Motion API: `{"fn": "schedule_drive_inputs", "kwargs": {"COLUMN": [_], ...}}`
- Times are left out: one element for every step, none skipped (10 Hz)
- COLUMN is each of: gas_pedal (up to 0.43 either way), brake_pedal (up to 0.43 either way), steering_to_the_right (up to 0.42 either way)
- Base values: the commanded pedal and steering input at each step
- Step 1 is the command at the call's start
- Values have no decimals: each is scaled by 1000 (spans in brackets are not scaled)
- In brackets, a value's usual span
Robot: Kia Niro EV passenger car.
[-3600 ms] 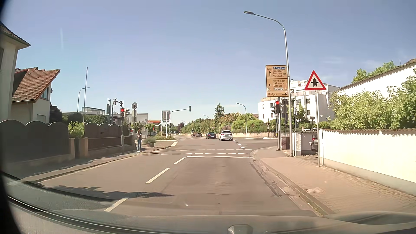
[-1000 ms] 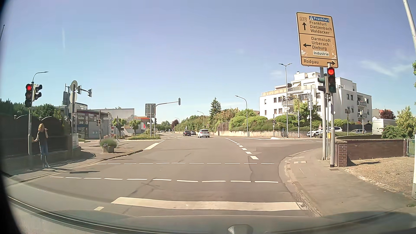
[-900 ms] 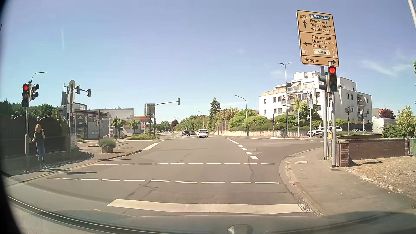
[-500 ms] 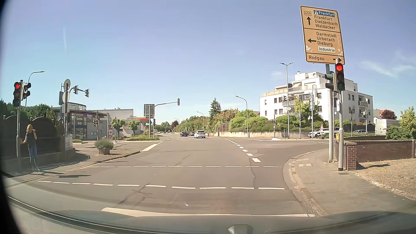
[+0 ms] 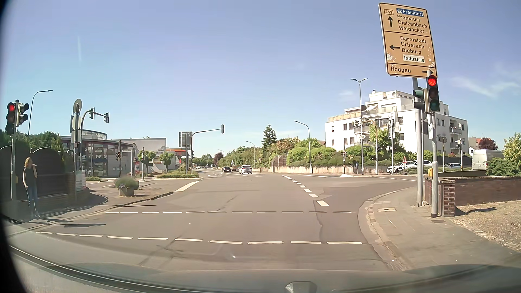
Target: Follow the waypoints while adhering to traffic rules and regulations
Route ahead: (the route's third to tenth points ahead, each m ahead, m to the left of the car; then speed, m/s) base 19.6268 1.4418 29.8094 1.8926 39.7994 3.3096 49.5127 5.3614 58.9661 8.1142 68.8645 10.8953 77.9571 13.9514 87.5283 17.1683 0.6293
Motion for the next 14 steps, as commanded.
{"fn": "schedule_drive_inputs", "kwargs": {"gas_pedal": [0, 0, 0, 0, 0, 0, 0, 0, 0, 0, 0, 0, 0, 0], "brake_pedal": [226, 226, 226, 226, 226, 226, 226, 226, 226, 226, 226, 226, 226, 232], "steering_to_the_right": [-5, -6, -7, -6, -7, -7, -7, -7, -8, -8, -8, -8, -8, -8]}}
